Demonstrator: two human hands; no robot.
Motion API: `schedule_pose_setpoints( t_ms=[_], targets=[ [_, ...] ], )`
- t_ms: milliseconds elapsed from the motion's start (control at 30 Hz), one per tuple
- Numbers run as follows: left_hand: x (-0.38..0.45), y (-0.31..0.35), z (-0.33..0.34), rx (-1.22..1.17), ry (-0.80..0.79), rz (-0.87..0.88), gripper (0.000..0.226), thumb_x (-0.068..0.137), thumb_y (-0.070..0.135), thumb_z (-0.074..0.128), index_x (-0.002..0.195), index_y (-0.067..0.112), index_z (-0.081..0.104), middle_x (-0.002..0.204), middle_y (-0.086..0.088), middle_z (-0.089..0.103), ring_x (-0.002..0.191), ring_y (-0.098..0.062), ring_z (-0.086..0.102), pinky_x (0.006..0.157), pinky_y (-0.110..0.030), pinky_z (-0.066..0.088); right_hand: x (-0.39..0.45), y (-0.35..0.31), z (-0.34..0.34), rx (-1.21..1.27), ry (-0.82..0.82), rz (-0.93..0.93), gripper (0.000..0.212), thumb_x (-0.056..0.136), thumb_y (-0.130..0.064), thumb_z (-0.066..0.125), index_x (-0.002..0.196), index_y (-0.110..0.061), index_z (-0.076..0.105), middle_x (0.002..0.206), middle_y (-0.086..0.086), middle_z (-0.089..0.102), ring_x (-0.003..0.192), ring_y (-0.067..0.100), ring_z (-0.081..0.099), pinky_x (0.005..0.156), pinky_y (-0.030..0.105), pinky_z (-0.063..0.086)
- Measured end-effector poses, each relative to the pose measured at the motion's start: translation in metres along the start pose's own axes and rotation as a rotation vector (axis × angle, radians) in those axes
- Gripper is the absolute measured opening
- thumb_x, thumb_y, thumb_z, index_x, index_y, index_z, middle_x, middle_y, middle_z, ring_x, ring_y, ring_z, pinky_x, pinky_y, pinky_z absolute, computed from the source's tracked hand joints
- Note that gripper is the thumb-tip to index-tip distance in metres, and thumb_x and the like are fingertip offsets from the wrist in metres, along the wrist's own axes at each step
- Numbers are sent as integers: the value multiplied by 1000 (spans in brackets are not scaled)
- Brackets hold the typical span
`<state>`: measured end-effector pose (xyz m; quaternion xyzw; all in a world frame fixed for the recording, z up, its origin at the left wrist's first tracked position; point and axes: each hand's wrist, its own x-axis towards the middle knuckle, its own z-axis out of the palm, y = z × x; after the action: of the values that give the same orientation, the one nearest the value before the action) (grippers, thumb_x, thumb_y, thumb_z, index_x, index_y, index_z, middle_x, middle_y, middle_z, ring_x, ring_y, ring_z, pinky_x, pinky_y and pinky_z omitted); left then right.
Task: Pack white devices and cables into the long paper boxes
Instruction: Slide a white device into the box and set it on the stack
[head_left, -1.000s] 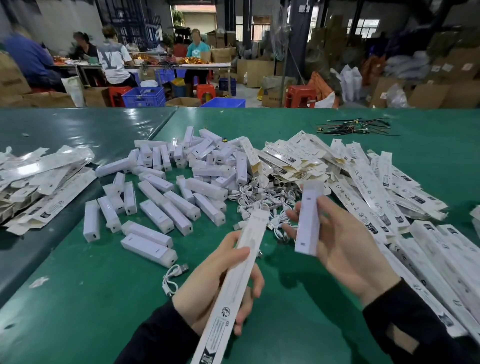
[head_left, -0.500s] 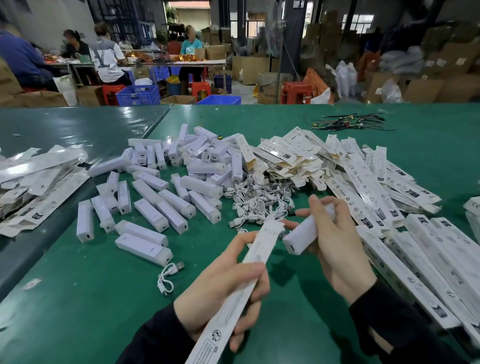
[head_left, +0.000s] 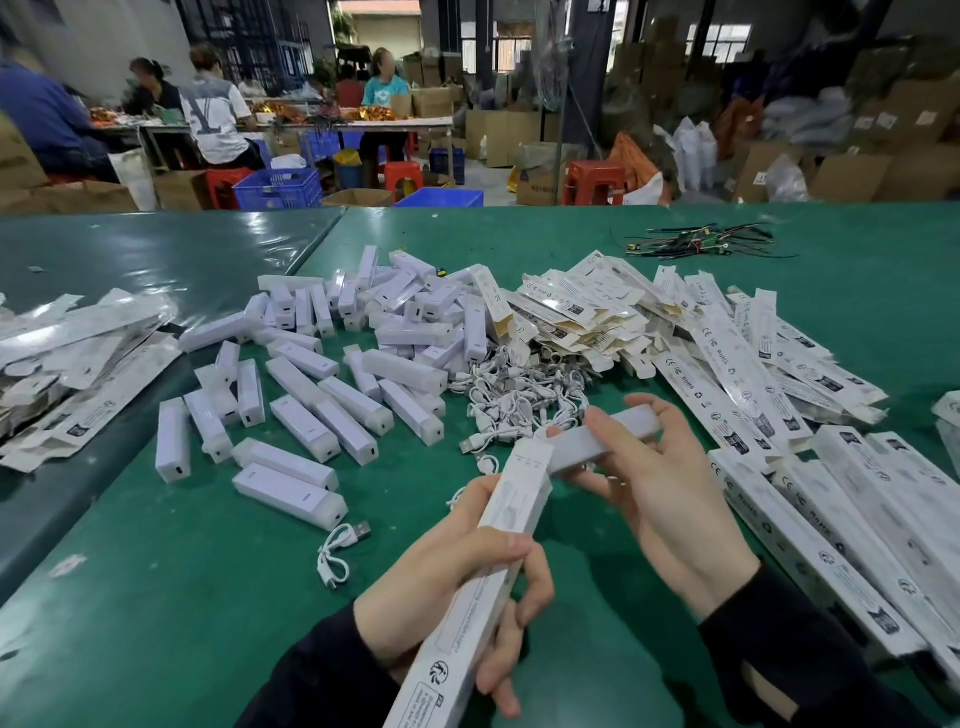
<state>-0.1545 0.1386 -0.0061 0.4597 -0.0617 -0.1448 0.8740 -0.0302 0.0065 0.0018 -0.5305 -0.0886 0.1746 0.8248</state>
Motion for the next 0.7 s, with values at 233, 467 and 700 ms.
schedule_pose_setpoints(
  t_ms=[233,467,700],
  targets=[
    [2,1,2,44,57,-12,46,87,13,49,126,22,27,71,-17,46,33,-20,52,40,-36,55,-6,-1,2,-120,-67,-26,29,87,-11,69,110,-16,52,95,15,60,79,21,71,55,23,56],
    [1,0,-1,25,59,-43,51,85,10,50,127,21,22,75,-15,48,31,-19,50,37,-35,54,-8,-8,3,-296,-177,1,22,98,-19,54,109,-31,69,86,15,64,67,10,63,51,22,52],
    [4,-3,-4,39,57,-37,55,85,8,49,128,17,15,75,-17,48,31,-19,50,36,-35,53,-12,5,7,-376,-247,78,16,92,-31,60,106,-24,57,76,-2,70,67,10,63,57,25,51]
  ],
)
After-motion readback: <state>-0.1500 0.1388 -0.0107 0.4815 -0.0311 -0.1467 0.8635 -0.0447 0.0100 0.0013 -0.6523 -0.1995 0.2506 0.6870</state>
